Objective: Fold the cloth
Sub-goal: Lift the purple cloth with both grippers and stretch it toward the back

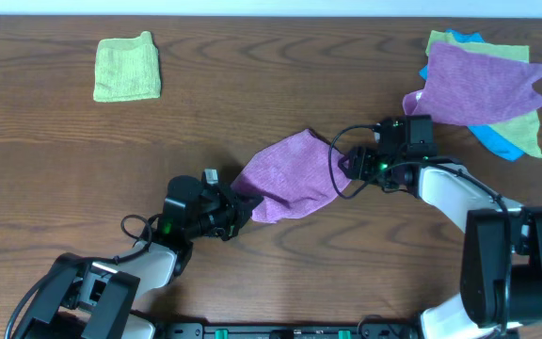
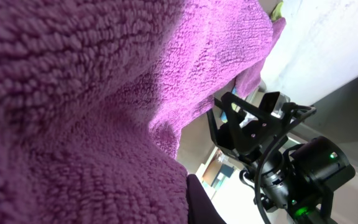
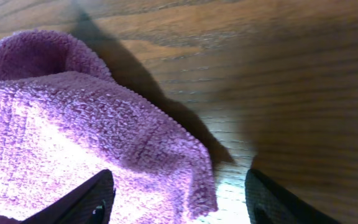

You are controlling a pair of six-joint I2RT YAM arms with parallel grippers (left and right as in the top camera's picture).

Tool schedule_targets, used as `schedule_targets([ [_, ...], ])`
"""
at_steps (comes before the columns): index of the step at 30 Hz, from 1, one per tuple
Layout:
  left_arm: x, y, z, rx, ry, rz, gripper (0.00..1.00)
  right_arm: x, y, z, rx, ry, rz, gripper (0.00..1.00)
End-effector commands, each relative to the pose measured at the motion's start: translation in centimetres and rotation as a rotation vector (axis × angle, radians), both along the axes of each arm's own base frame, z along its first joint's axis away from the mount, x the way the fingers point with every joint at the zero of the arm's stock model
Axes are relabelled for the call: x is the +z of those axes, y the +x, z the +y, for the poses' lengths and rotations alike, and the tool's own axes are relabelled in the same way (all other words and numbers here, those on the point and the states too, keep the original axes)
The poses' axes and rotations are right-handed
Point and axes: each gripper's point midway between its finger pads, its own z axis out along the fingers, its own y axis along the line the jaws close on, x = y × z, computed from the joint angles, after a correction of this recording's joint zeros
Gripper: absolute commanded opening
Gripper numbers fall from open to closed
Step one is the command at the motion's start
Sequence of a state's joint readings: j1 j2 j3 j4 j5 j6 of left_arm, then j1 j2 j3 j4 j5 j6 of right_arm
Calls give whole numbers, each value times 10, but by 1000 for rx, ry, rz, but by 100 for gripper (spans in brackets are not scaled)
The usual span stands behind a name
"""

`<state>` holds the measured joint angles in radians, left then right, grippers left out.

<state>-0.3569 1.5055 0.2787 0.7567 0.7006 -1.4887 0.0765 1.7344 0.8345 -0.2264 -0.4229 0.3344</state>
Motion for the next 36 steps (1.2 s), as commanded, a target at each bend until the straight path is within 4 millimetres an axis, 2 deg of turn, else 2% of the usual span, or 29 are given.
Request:
schedule_targets([
  [1, 6, 5, -2, -7, -14, -14, 6, -14, -14, 10, 7, 19, 69, 67],
  [3, 7, 4, -3, -15, -18, -12, 6, -14, -14, 13, 17, 17, 66, 65],
  [5, 7, 4, -3, -16, -19, -12, 6, -15, -14, 13, 17, 8, 66, 57],
  [8, 7, 4, -3, -16, -19, -12, 6, -16, -14, 12, 13, -4, 64, 34],
  [9, 7, 4, -3, -15, -19, -12, 6, -16, -13, 10, 9, -11, 64, 20],
  [11, 7, 5, -1, -11, -24, -10, 6, -17, -13, 8, 2, -27, 62, 5],
  [12, 8, 7, 2, -7, -27, -10, 6, -18, -12, 7, -1, -33, 60, 1],
  [16, 11, 14, 15, 19, -50, -5, 6, -15, -8, 6, -4, -36, 45, 1],
  [19, 17, 21, 23, 27, -75, -10, 6, 0, -4, 13, 13, 6, 15, 1],
  [22, 33, 33, 28, 22, -108, -44, 6, 29, 2, 20, 30, 48, -52, 1],
  [28, 80, 73, 31, 34, -135, -175, 6, 102, 6, 25, 26, 85, -236, 2],
  [31, 95, 89, 33, 39, -123, -199, 6, 133, 8, 25, 17, 102, -318, 2],
  [36, 112, 111, 38, 46, -68, -245, 6, 161, 16, 25, 8, 110, -390, 1],
])
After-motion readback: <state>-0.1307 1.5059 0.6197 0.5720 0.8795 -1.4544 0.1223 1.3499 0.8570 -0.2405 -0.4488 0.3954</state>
